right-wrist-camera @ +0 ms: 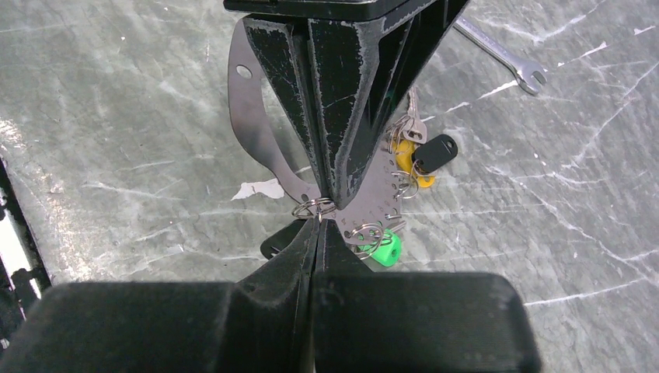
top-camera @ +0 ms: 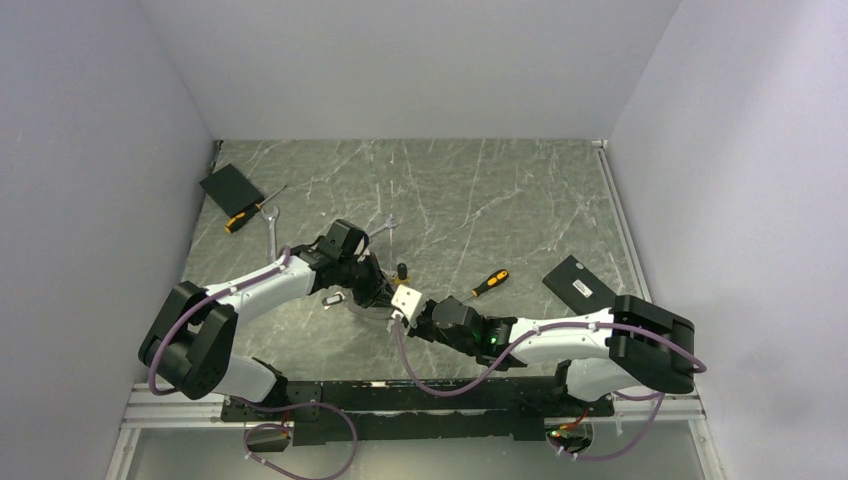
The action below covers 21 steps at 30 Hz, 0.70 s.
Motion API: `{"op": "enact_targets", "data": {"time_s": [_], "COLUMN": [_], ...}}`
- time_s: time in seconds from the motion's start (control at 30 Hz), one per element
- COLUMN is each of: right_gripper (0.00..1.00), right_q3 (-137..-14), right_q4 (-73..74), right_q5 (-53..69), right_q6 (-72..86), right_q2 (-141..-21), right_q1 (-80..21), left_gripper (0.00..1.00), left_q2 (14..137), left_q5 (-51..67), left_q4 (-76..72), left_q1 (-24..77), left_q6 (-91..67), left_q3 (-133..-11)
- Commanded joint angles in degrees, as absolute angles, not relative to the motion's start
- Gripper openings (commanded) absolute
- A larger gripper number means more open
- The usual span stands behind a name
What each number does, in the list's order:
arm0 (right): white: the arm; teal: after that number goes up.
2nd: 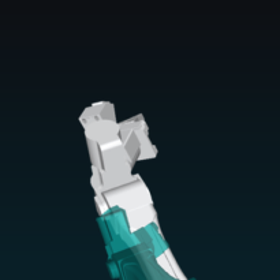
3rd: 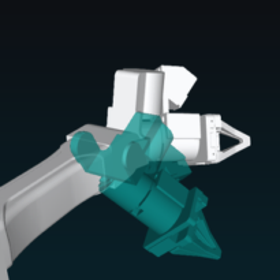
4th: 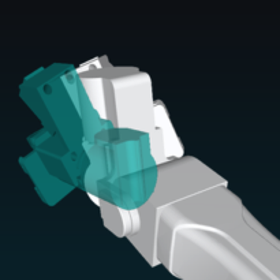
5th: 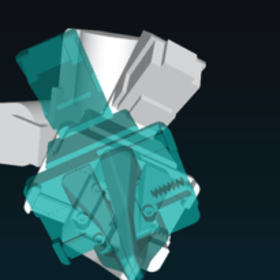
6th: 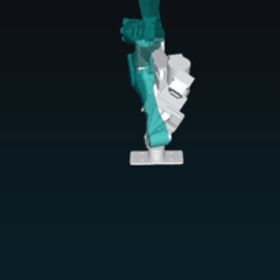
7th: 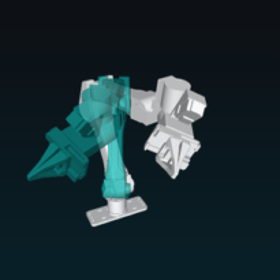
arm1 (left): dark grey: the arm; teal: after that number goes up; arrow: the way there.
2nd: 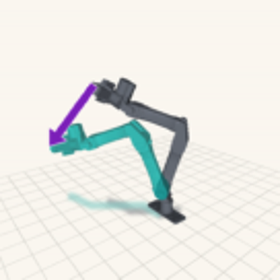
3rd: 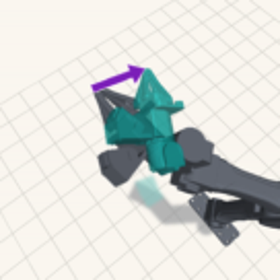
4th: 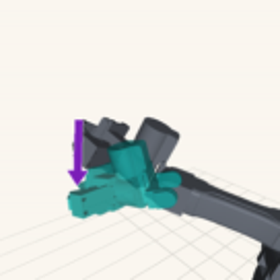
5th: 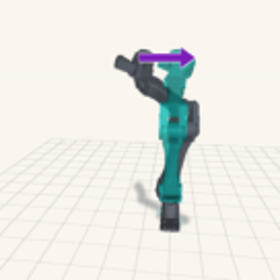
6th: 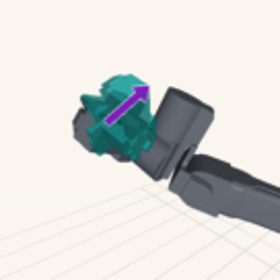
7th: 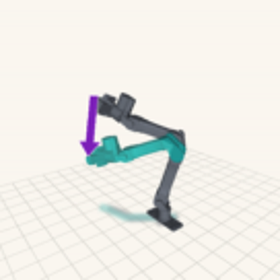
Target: Put the keys on the keyring
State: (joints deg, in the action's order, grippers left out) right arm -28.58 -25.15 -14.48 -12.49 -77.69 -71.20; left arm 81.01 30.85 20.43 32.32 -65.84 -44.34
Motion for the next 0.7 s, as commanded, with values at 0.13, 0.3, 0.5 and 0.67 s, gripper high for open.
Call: {"op": "enact_targets", "data": {"time_s": [0.13, 0.3, 0.5, 0.67], "right_gripper": [0.0, 0.0, 0.0, 0.0], "right_q3": [-29.44, -29.46, -29.1, -29.27], "right_q4": [-26.46, -26.93, -26.83, -26.63], "right_q5": [-14.66, -15.36, -17.38, -19.13], "right_q6": [-14.77, -15.5, -16.45, -17.49], "right_q2": [-77.56, -78.05, -77.67, -77.93], "right_q1": [-72.13, -72.67, -73.5, -74.71], "left_gripper": [0.0, 0.0, 0.0, 0.0], "left_q2": [80.68, 80.71, 80.6, 80.34], "left_q5": [33.24, 33.92, 34.45, 34.27], "left_q4": [18.81, 18.03, 17.46, 17.55], "left_q1": [32.12, 32.08, 31.74, 31.56], "left_q6": [-67.49, -68.45, -69.29, -69.57], "left_q3": [-46.07, -45.32, -44.91, -44.79]}}
